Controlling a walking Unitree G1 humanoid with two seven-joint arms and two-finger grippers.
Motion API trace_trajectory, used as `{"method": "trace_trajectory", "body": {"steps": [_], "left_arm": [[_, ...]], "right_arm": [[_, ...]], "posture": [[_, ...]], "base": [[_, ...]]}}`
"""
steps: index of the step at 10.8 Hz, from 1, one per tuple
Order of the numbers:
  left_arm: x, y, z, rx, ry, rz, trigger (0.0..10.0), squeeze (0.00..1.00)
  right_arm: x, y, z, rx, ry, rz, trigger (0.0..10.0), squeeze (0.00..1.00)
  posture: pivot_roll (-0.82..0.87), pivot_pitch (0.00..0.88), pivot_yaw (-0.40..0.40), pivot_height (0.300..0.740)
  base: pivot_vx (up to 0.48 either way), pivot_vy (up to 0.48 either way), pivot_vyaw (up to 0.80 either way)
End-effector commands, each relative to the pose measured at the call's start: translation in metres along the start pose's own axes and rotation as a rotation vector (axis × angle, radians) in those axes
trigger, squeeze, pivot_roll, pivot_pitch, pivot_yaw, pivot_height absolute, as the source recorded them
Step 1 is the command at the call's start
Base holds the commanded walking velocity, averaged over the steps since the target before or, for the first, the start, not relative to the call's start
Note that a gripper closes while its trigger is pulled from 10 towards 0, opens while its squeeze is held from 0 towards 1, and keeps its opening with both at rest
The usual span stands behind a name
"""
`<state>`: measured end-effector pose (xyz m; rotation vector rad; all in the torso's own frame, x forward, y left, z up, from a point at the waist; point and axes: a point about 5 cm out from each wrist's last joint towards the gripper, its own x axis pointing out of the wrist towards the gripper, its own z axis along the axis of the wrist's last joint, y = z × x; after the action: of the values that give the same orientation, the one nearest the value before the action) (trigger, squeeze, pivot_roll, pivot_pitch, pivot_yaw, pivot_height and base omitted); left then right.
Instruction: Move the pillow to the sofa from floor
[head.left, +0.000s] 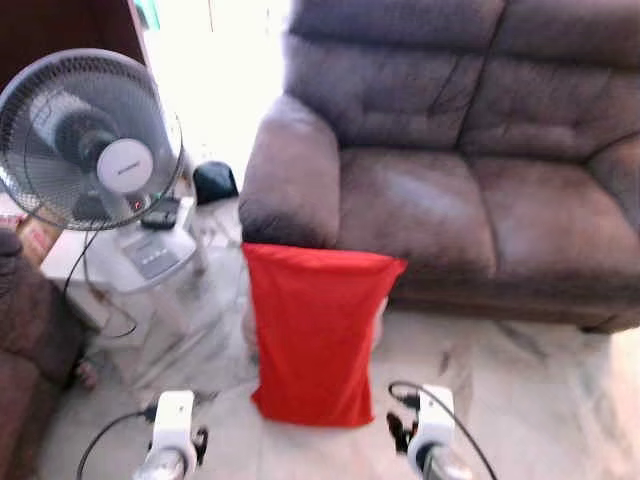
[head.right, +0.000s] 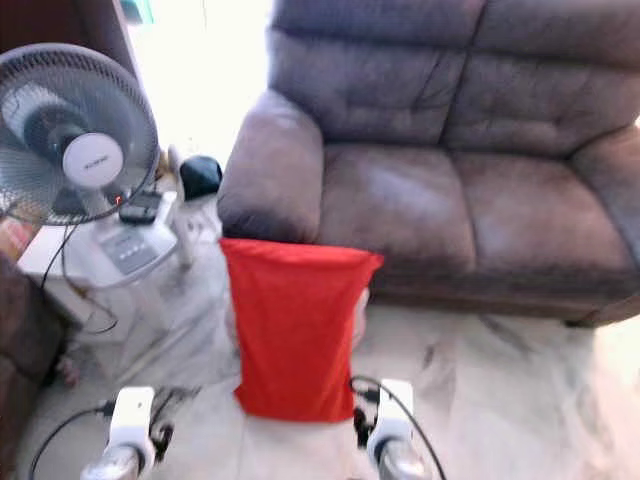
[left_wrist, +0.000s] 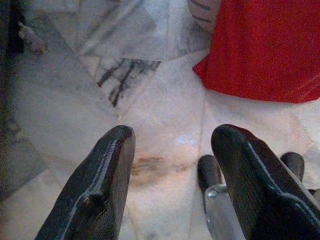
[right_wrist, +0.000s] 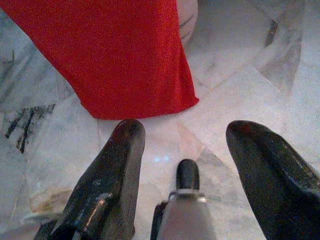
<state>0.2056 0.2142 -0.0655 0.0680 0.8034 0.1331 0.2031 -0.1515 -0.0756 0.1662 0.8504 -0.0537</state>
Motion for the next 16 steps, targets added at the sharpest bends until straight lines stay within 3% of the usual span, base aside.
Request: {"method": "trace_trajectory", "body": {"steps": [1,16], "left_arm": [[-0.0012,-0.0034,-0.0049,0.016,0.012,-0.019,10.0,0.0],[-0.0006,-0.0055,-0.0033,0.014,0.013,-0.035,10.0,0.0]], "right_arm": [[-0.0013,-0.0038,-0.0057,0.0,0.023,-0.016,10.0,0.0],[-0.0013,-0.0033,-0.0061,0.003,0.027,-0.015,10.0,0.0]], "posture": [[0.07,0.066,-0.027,0.74],[0.07,0.066,-0.026,0.74]], "base": [[0.0,0.0,0.0],[0.0,0.0,-0.06]]}}
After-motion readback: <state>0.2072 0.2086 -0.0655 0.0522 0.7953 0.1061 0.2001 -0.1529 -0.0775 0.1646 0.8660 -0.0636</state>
